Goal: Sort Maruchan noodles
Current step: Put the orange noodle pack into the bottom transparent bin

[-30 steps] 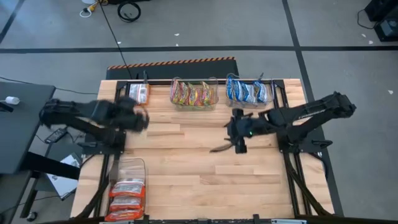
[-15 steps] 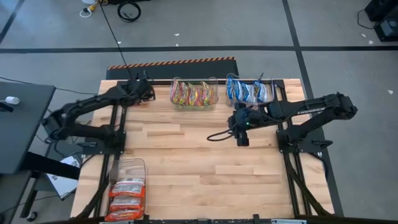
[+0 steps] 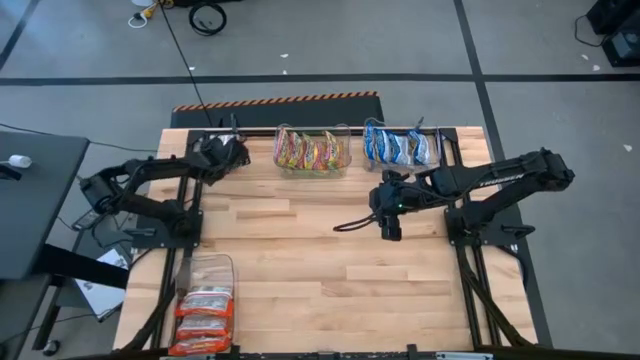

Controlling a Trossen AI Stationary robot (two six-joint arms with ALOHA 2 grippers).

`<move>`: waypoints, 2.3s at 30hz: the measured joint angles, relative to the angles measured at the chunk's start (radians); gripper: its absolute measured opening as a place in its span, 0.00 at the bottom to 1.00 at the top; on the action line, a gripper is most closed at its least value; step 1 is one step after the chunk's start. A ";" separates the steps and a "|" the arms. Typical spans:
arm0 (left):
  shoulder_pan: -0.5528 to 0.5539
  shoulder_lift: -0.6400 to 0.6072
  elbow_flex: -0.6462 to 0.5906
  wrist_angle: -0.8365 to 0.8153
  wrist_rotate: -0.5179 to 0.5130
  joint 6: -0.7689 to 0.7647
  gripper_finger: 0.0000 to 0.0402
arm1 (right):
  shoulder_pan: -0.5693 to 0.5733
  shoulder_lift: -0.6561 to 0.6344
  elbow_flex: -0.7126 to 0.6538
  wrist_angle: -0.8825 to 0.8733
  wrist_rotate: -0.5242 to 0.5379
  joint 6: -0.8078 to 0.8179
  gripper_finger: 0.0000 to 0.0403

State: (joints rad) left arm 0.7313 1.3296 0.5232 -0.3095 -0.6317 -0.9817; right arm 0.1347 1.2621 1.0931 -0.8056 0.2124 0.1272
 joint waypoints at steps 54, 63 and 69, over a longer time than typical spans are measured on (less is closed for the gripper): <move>-0.415 -0.184 -0.007 -0.311 0.125 1.563 0.59 | -0.019 0.001 -0.001 -0.009 -0.023 0.035 0.62; -0.315 -0.060 -0.007 -0.191 0.184 1.837 0.60 | -0.019 0.001 -0.001 -0.014 -0.024 0.053 0.62; -0.254 0.034 -0.003 -0.203 0.165 1.891 0.55 | -0.018 0.001 -0.001 -0.023 -0.030 0.064 0.62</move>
State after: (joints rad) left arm 0.4772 1.3633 0.5205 -0.5125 -0.4663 0.9090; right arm 0.1171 1.2629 1.0924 -0.8286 0.1822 0.1913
